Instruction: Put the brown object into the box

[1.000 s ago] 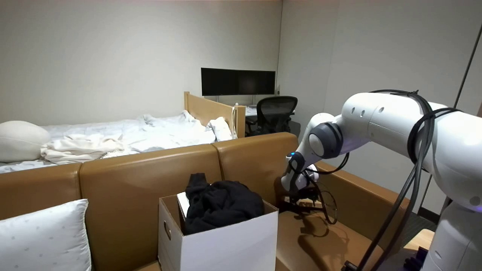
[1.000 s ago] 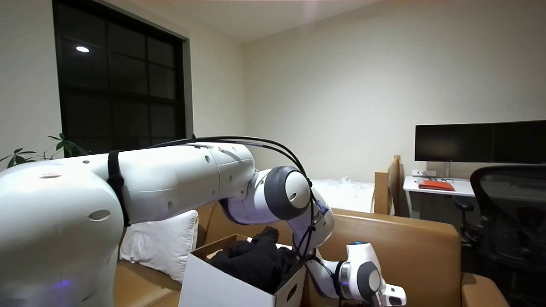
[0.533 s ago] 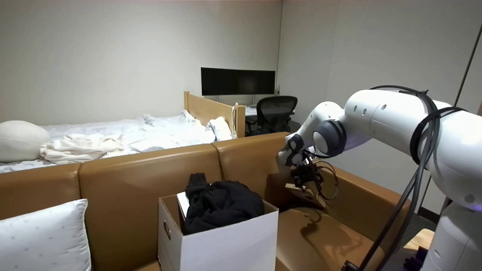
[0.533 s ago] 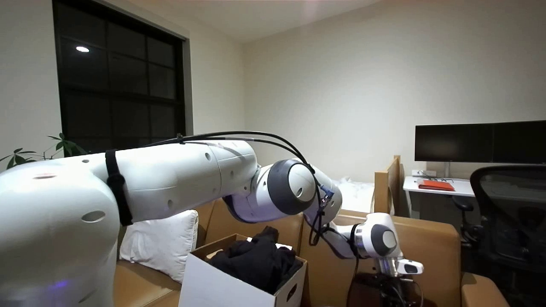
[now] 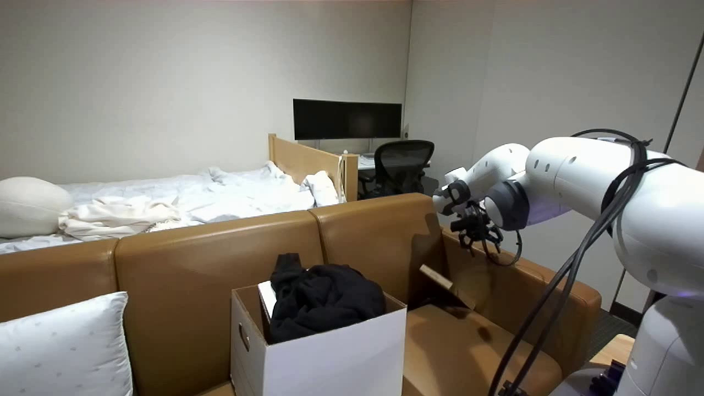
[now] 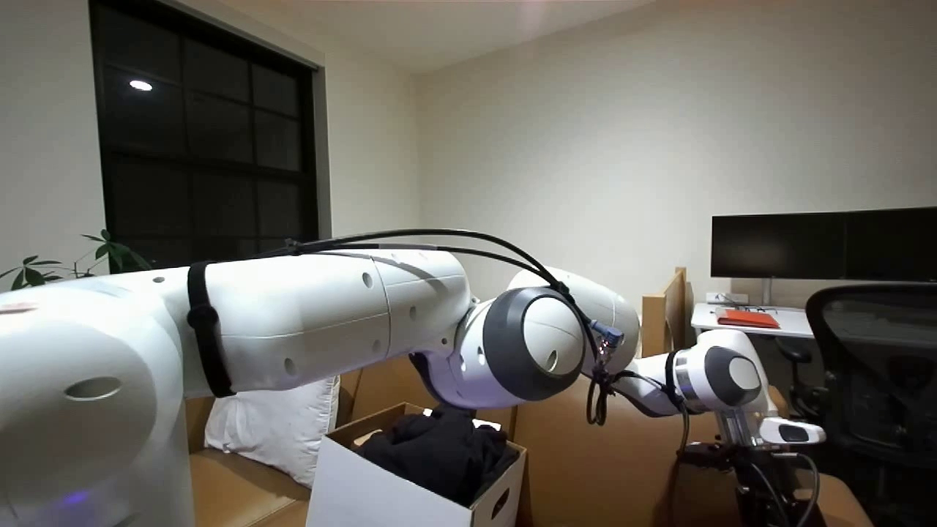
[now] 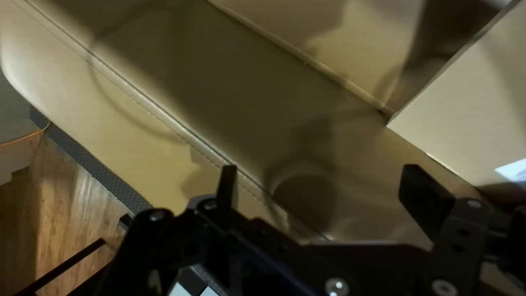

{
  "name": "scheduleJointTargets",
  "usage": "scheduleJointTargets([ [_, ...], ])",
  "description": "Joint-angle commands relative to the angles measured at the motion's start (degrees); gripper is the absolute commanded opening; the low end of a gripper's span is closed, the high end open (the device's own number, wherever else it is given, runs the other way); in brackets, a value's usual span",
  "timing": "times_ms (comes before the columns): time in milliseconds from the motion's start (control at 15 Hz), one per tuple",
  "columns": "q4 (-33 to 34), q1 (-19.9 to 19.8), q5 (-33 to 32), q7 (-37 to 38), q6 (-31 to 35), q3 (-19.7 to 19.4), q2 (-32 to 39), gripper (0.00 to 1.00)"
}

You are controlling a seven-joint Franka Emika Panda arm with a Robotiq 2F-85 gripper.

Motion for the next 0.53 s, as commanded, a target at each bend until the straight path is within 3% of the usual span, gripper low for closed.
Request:
scheduleJointTargets([
  [0,-0.2,-1.2,-4.5,-1.7,-0.3,2.4,0.0,1.0],
  [133,-0.7,-1.1,-6.1,-2.6,-0.6,3.1,0.2,1.0],
  [467,-4.9,1.7,-8.8,-12.9,-0.6,6.4,1.0,1.0],
])
